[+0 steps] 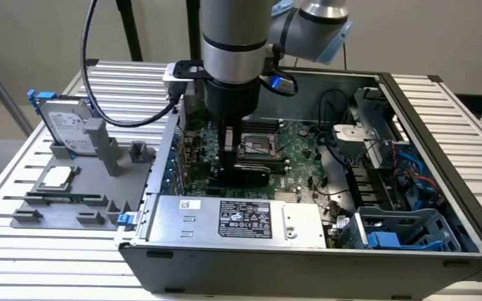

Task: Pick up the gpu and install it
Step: 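Insert the gpu into the slot, then press down on the gpu until it lock into place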

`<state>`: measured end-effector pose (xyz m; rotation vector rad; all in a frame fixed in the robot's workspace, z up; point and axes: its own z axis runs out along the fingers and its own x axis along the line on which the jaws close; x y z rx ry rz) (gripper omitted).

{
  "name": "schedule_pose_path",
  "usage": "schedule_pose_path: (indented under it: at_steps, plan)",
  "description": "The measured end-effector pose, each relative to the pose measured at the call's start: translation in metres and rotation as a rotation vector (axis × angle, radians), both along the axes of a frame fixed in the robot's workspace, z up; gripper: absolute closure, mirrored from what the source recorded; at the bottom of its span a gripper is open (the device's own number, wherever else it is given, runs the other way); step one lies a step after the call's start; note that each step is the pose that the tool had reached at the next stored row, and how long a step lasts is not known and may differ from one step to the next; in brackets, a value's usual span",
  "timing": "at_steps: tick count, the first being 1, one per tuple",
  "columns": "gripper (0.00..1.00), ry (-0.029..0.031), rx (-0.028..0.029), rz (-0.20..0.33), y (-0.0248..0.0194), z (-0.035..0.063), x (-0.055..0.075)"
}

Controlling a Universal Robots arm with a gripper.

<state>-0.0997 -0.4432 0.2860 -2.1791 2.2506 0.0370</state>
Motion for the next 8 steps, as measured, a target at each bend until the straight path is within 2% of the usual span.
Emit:
schedule_pose_path:
  at_steps: [8]
  plan:
    - [0.0,0.0,0.0003,0.001,0.0,0.0014,0.0001]
